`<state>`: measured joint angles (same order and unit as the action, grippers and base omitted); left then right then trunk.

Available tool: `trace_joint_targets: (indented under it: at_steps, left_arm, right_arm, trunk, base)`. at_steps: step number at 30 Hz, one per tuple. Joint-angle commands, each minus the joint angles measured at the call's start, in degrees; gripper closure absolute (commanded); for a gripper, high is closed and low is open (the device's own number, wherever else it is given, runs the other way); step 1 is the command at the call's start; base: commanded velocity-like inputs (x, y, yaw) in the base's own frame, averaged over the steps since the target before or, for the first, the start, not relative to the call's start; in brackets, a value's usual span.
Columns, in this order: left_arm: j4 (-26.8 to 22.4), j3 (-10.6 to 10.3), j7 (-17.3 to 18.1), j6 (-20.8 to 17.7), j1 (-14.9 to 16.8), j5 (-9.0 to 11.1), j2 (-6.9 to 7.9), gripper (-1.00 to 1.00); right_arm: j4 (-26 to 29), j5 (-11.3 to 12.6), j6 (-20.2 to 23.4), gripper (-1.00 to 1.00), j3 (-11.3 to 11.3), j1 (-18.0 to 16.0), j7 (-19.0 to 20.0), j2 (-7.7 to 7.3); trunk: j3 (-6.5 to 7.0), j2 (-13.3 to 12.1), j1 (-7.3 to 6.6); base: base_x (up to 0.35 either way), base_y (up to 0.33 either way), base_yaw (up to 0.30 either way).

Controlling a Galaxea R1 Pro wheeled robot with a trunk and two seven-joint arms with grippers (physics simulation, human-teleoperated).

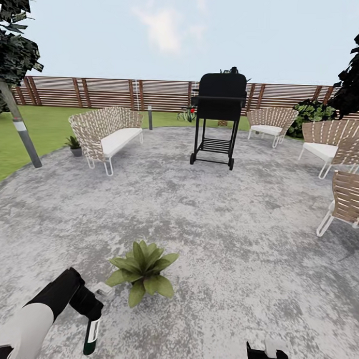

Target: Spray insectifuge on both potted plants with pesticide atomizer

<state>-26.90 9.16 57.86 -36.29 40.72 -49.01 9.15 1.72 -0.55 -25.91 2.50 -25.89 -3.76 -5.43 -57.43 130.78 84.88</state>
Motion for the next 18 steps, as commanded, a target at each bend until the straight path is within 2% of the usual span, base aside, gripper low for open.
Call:
trace_joint_targets:
  at_steps: [1, 3, 5, 7, 9, 13, 18]
  left_arm:
    - [0.0, 0.6, 0.5, -0.4, 0.1, -0.3, -0.34, 1.00]
    - [0.0, 0.3, 0.8, -0.5, 0.4, -0.3, -1.52, 1.00]
    - [0.0, -0.9, 1.1, -0.7, 0.6, -0.4, -2.88, 1.00]
    - [-0.1, -2.4, 1.3, -3.5, 0.9, -0.3, -4.17, 1.00]
    - [-0.2, -3.0, 1.5, -6.5, 2.1, -0.2, -5.32, 1.00]
    - [-0.2, -3.2, 4.9, -7.4, 3.7, -0.3, -5.56, 1.00]
    - [0.0, -3.4, 5.8, -7.4, 3.4, -0.6, -4.59, 1.00]
  right_arm:
    - [-0.1, -0.1, -0.2, -1.00, 0.2, 0.0, 0.0, -0.02]
    - [-0.1, -0.1, -0.2, -1.00, 0.2, 0.0, 0.0, -0.02]
    - [-0.1, -0.1, -0.2, -1.00, 0.2, 0.1, 0.0, -0.02]
    - [-0.1, -0.1, -0.2, -1.00, 0.2, 0.1, 0.2, -0.02]
    - [-0.1, -0.1, -0.1, -1.00, 0.2, 0.1, 0.2, -0.05]
    - [-0.1, -0.2, -0.1, -1.00, 0.2, 0.1, 0.2, -0.09]
    - [-0.1, -0.2, -0.1, -1.00, 0.2, 0.1, 0.2, -0.10]
  trunk:
    - [-0.05, 0.0, -0.01]
    - [-0.05, 0.0, -0.01]
    - [-0.05, 0.0, -0.01]
    - [-0.05, 0.0, -0.01]
    - [-0.05, 0.0, -0.01]
    - [-0.05, 0.0, -0.01]
    - [-0.05, 0.0, -0.01]
  base:
    - [0.000, 0.000, -0.180]
    - [0.000, 0.000, -0.190]
    - [0.000, 0.000, -0.087]
    - [0.000, 0.000, -0.026]
    - [0.000, 0.000, -0.006]
    - [0.000, 0.000, 0.000]
    - [0.000, 0.000, 0.000]
